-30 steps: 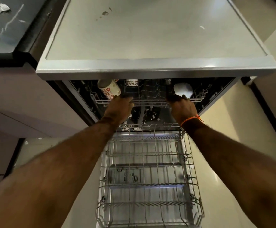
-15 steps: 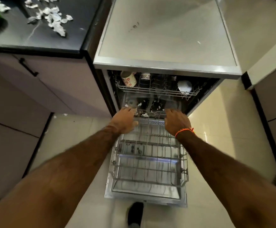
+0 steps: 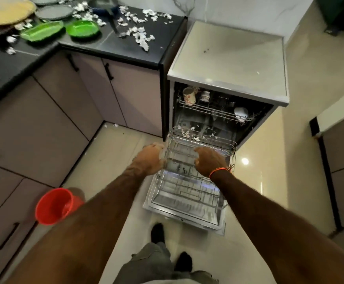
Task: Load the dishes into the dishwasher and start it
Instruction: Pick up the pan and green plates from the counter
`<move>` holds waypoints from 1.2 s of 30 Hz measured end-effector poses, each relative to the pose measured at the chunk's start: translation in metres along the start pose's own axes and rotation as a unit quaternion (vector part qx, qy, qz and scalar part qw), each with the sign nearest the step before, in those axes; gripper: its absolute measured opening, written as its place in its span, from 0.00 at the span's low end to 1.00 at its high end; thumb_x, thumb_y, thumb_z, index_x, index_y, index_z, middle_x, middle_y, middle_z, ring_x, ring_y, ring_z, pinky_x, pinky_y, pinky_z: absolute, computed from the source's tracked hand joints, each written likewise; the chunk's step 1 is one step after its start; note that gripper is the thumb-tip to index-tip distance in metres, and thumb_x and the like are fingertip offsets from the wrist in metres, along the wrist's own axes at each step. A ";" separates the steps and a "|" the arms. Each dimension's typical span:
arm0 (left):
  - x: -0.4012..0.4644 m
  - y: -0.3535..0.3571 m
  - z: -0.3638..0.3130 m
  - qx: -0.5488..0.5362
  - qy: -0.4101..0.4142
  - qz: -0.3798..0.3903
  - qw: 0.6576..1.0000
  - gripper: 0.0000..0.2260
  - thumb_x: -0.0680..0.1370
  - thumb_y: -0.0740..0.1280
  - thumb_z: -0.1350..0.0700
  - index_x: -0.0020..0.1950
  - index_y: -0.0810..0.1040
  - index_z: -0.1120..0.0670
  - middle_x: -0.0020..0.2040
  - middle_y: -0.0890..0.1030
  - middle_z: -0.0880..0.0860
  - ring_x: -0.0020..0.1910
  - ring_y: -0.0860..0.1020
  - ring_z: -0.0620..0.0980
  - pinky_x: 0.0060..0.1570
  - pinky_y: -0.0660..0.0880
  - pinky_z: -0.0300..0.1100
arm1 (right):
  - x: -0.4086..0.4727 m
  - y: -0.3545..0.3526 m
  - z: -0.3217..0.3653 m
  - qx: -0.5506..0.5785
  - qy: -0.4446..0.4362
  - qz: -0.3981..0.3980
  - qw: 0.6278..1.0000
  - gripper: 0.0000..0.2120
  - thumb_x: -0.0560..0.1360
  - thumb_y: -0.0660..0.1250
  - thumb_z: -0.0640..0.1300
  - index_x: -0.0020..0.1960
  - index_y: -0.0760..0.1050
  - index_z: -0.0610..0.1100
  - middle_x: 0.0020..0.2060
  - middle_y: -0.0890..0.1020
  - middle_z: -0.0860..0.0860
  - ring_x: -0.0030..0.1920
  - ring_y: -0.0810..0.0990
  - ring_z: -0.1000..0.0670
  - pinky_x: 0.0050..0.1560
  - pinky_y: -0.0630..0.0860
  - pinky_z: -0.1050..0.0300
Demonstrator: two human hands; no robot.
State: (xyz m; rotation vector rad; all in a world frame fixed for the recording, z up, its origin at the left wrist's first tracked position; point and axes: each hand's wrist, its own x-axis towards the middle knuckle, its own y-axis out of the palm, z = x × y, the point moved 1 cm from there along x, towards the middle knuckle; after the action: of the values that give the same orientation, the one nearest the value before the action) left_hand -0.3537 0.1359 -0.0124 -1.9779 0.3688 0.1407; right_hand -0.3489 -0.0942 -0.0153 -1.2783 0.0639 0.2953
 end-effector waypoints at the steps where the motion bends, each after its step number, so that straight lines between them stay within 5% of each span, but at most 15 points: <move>1: -0.014 -0.003 0.009 0.006 -0.009 -0.007 1.000 0.26 0.80 0.68 0.48 0.76 0.69 0.56 0.74 0.72 0.55 0.74 0.68 0.55 0.74 0.65 0.51 | -0.006 -0.002 0.011 -0.003 -0.011 0.007 1.000 0.20 0.76 0.65 0.42 0.68 0.74 0.47 0.63 0.80 0.45 0.61 0.80 0.43 0.58 0.79 0.46; 15: -0.075 -0.065 0.172 -0.034 -0.106 -0.060 0.992 0.30 0.80 0.68 0.47 0.80 0.63 0.53 0.76 0.71 0.55 0.74 0.69 0.55 0.72 0.68 0.49 | 0.064 0.019 0.189 -0.068 -0.096 0.065 0.991 0.23 0.77 0.60 0.46 0.72 0.70 0.51 0.59 0.82 0.45 0.60 0.79 0.41 0.58 0.77 0.47; 25: -0.003 -0.183 0.310 0.005 -0.054 -0.040 0.998 0.30 0.80 0.68 0.49 0.80 0.63 0.54 0.77 0.70 0.55 0.75 0.68 0.55 0.74 0.66 0.49 | 0.168 0.034 0.310 -0.038 -0.045 0.039 0.998 0.22 0.76 0.60 0.49 0.70 0.72 0.53 0.58 0.83 0.45 0.58 0.81 0.41 0.55 0.78 0.49; 36: 0.142 -0.255 0.359 0.018 0.017 -0.045 0.999 0.31 0.80 0.68 0.49 0.80 0.62 0.55 0.78 0.68 0.54 0.76 0.66 0.53 0.75 0.64 0.48 | 0.282 0.043 0.316 -0.010 0.009 0.050 0.999 0.21 0.76 0.59 0.51 0.69 0.73 0.53 0.59 0.82 0.47 0.59 0.81 0.42 0.59 0.78 0.47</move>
State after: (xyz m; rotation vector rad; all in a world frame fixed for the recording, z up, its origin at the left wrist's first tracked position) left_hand -0.1144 0.5306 0.0185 -1.9595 0.3023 0.0436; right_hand -0.1253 0.2683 -0.0219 -1.2990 0.1404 0.3709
